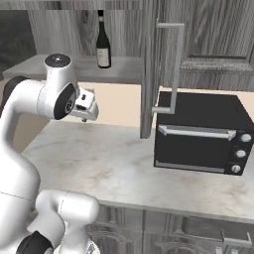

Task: Open the cabinet directly in front. Then move the wine and the mug to the dining counter with the jar on it.

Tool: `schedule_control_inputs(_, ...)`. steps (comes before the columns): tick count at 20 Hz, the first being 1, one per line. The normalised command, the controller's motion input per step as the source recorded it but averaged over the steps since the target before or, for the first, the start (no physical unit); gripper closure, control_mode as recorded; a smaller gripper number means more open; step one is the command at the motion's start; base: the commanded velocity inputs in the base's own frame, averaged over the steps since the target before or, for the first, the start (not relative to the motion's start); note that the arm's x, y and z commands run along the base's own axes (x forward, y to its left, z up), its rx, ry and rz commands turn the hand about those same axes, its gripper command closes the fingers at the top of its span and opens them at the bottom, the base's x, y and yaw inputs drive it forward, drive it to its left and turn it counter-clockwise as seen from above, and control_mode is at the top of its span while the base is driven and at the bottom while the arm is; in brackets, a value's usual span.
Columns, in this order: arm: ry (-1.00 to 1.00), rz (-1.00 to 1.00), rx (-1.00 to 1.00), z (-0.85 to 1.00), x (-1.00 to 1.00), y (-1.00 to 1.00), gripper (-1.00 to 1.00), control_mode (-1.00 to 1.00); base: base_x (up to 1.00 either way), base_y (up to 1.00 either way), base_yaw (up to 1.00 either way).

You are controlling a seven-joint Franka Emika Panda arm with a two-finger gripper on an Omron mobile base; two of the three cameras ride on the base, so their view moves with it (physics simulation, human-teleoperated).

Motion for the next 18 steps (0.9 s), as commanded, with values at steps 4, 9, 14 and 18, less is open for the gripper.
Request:
schedule_control_inputs(4, -0.09, -0.11, -0.07, 0.97, -0.09, 0.0, -1.0, -1.0, 0.0, 0.0, 0.0)
schedule_control_inputs(9, -0.22, -0.14, -0.11, 0.93, -0.19, 0.0, -1.0, -1.0, 0.0, 0.0, 0.0)
schedule_control_inputs(14, -0.34, -0.06, -0.01, 0.91, -0.28, -0.03, -1.0, -1.0, 0.0, 0.0, 0.0)
schedule_control_inputs(18, -0.42, 0.0, 0.0, 0.71, -0.16, -0.08, -1.0, -1.0, 0.0, 0.0, 0.0)
